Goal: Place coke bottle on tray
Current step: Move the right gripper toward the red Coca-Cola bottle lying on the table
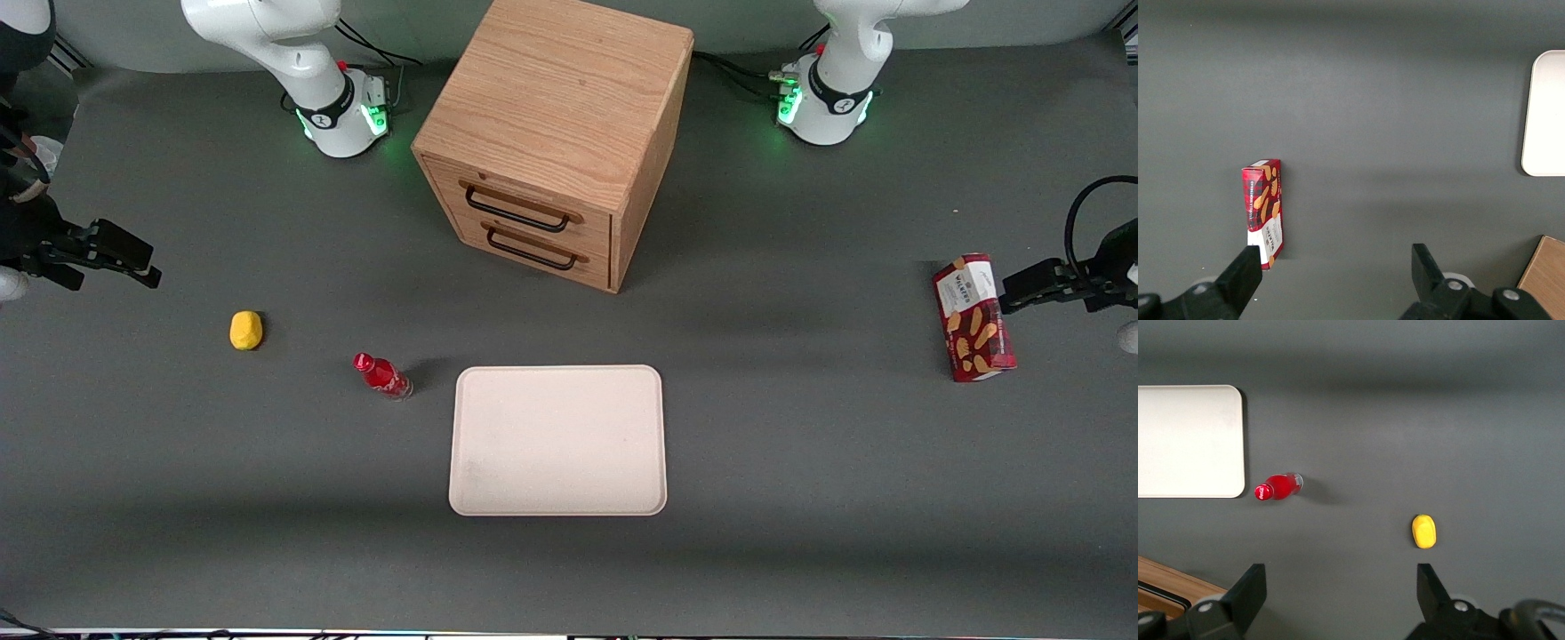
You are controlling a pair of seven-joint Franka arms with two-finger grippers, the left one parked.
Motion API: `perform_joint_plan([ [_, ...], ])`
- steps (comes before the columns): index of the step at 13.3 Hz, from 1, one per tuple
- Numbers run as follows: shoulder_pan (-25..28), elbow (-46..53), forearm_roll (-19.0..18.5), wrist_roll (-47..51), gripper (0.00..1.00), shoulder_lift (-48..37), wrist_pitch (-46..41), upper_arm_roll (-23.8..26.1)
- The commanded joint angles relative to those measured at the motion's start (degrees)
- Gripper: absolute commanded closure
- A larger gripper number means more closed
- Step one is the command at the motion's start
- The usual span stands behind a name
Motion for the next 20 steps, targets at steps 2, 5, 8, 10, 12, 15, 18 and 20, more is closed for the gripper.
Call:
perform_joint_plan([
  [2, 0.4, -0.1, 0.8, -1.1, 0.0, -0.8, -1.4, -0.5],
  [5, 0.4, -0.2, 0.8, -1.0, 0.0, -0.8, -1.5, -0.5],
  [8, 0.4, 0.0, 0.9, -0.5, 0.0, -0.7, -1.5, -0.1],
  [10, 0.7, 0.6, 1.1, -0.1, 0.0, -0.1, -1.4, 0.2],
  [12, 3.5, 4.6, 0.8, 2.0, 0.0, 2.9, -1.5, 0.2],
  [15, 7.3, 11.9, 0.8, 6.8, 0.0, 9.3, -1.5, 0.3],
  [18, 11.8, 21.4, 1.1, 14.1, 0.0, 18.1, -4.4, 0.7],
  [20, 13.4, 25.9, 1.0, 16.4, 0.0, 21.8, -5.3, 1.5],
])
